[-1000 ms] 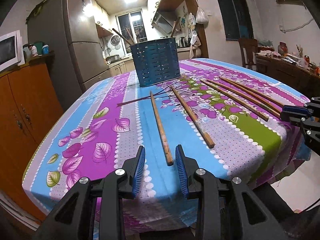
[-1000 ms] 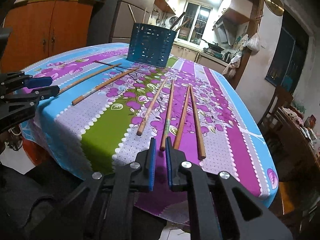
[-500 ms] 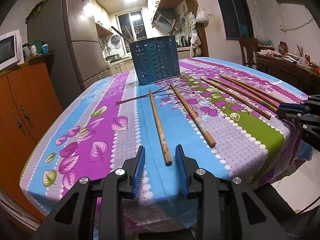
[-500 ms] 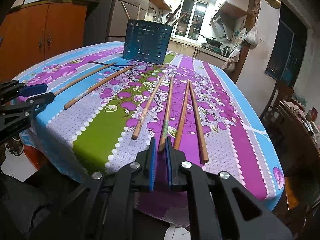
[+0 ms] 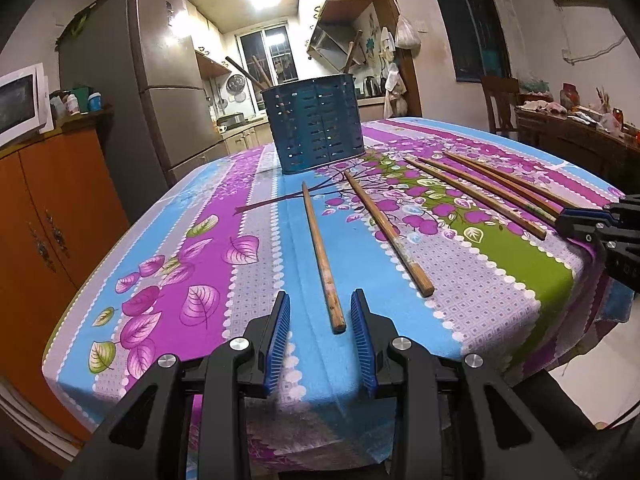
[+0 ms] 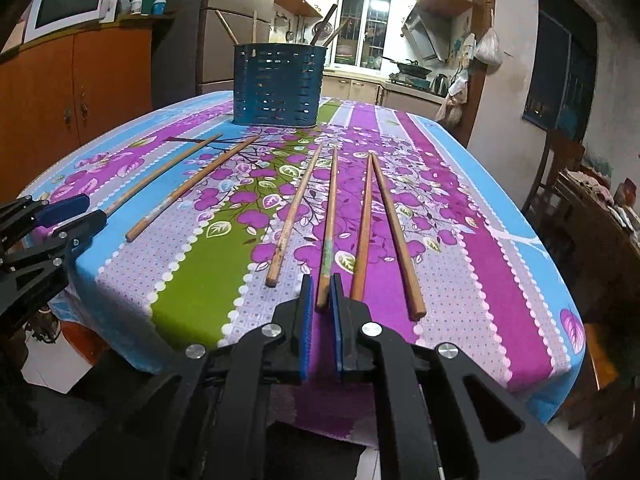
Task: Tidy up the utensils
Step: 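Close the right tool on a chopstick while the left tool grasps another chopstick, then lift the right tool's chopstick above the holder while the left tool carries its chopstick there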
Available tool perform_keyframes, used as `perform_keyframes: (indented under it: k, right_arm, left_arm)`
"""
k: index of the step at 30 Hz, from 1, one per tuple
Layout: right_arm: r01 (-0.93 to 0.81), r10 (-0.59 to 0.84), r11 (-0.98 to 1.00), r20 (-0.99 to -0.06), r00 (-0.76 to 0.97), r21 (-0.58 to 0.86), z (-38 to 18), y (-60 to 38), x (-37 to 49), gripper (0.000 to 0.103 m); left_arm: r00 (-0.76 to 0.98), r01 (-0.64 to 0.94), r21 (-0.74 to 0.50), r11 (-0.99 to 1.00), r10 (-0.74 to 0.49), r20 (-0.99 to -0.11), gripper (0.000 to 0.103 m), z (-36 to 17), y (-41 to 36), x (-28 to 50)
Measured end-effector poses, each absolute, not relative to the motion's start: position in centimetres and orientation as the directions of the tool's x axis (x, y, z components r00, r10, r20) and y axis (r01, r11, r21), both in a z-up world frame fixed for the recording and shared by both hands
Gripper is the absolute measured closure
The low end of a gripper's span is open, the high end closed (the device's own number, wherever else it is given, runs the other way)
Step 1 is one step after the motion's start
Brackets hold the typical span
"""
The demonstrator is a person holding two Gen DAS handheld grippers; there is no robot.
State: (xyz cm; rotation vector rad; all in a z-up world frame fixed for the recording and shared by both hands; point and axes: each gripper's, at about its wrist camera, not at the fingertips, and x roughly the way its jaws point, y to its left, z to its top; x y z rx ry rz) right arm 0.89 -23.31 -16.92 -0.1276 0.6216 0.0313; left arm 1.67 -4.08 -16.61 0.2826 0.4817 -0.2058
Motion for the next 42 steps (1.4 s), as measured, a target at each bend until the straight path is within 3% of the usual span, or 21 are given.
perform_keyframes:
  k: [11,19,42]
  right_arm:
    - [-0.008,-0.040,0.997,-0.563,0.825,-0.082,-17.2,-23.1,1.0,0.096]
    - [0.044,-0.061,0.998,-0.538,0.841,-0.045,-17.4,-23.1,0.6,0.098]
    - [0.072,-0.068,0.997,-0.481,0.874,-0.009,-15.6,-23.4,0.4,0.098]
  left_arm:
    - [0.876,0.247,0.200,0.948,-0.130,-0.464,0.070,-16.8,-3.9,1.8]
    - [0.884,0.273,0.222,0.936,-0.154,-0.441,0.092,-17.3,-4.7,1.2]
    - [0.893,0.275,0.172,0.946,-0.185,-0.411,0.095,-15.9,-3.6,0.9]
